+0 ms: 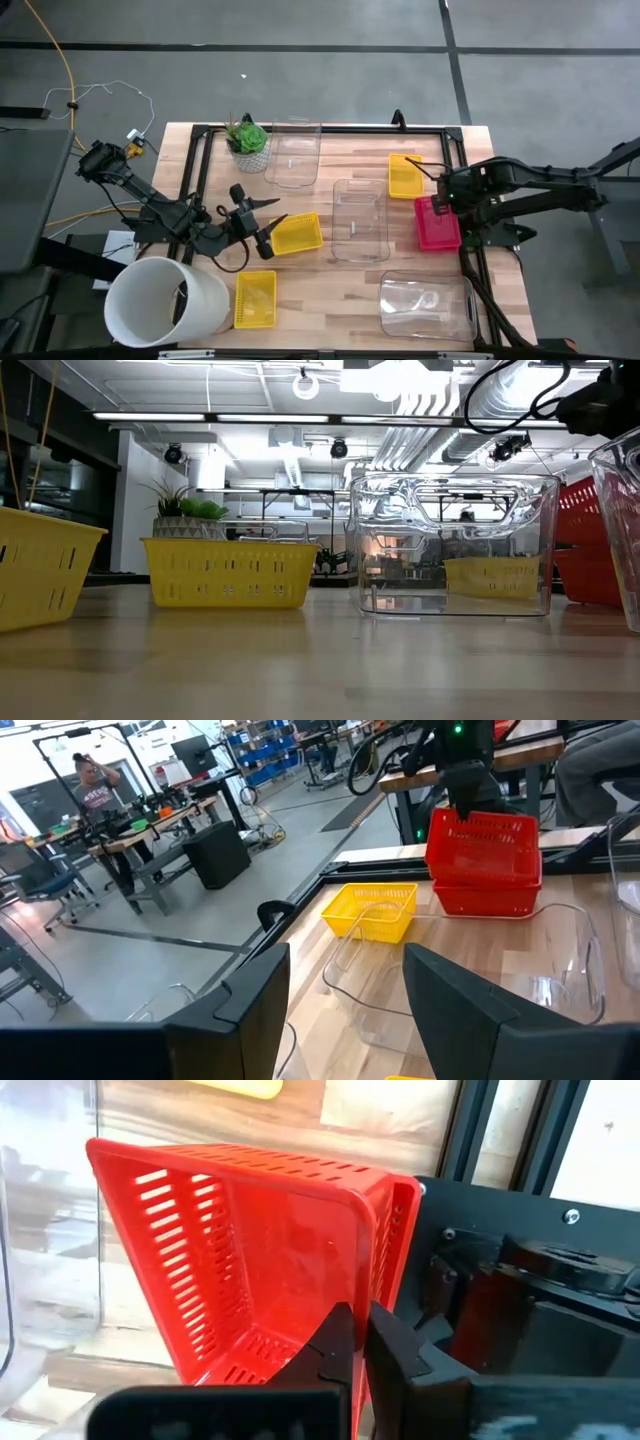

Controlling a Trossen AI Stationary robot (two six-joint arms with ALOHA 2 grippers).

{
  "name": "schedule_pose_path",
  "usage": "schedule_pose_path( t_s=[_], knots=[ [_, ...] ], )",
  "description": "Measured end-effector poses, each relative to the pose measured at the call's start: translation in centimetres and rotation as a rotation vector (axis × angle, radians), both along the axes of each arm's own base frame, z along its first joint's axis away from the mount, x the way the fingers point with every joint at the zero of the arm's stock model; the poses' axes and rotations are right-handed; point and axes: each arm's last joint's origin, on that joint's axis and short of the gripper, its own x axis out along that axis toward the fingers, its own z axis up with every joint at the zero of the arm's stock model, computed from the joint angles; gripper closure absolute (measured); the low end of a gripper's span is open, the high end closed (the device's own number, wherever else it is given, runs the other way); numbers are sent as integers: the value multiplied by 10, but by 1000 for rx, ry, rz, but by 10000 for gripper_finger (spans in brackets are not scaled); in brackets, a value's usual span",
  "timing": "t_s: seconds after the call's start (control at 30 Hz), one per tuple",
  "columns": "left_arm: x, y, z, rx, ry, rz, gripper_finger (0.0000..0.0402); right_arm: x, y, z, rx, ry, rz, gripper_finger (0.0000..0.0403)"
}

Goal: Stack baskets by color
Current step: Stack the left red bin on the stacked red bin

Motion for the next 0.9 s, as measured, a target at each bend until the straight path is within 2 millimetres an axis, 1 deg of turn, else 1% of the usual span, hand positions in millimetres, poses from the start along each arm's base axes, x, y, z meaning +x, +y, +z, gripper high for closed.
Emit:
schedule_pose_path(
  t_s=[0.1, 0.27, 0.37, 0.47, 0.73, 0.83, 0.9],
  knots=[
    [0, 0, 0, 0, 0, 0, 218, 0, -1, 0, -19, 1, -2, 403],
    [0, 0, 0, 0, 0, 0, 218, 0, 1, 0, 7, 0, 2, 403],
    [0, 0, 0, -1, -1, 0, 218, 0, 1, 0, 14, -1, 6, 393],
    [0, 0, 0, -7, 0, -14, 218, 0, 1, 0, 13, -1, 7, 362],
    [1, -1, 0, -16, 4, -48, 218, 0, 2, 0, 55, -3, 26, 246],
    [1, -1, 0, -16, 4, -48, 218, 0, 3, 0, 94, -7, 49, 217],
    [1, -1, 0, -16, 4, -48, 218, 1, 5, 1, 134, -13, 60, 204]
  ],
)
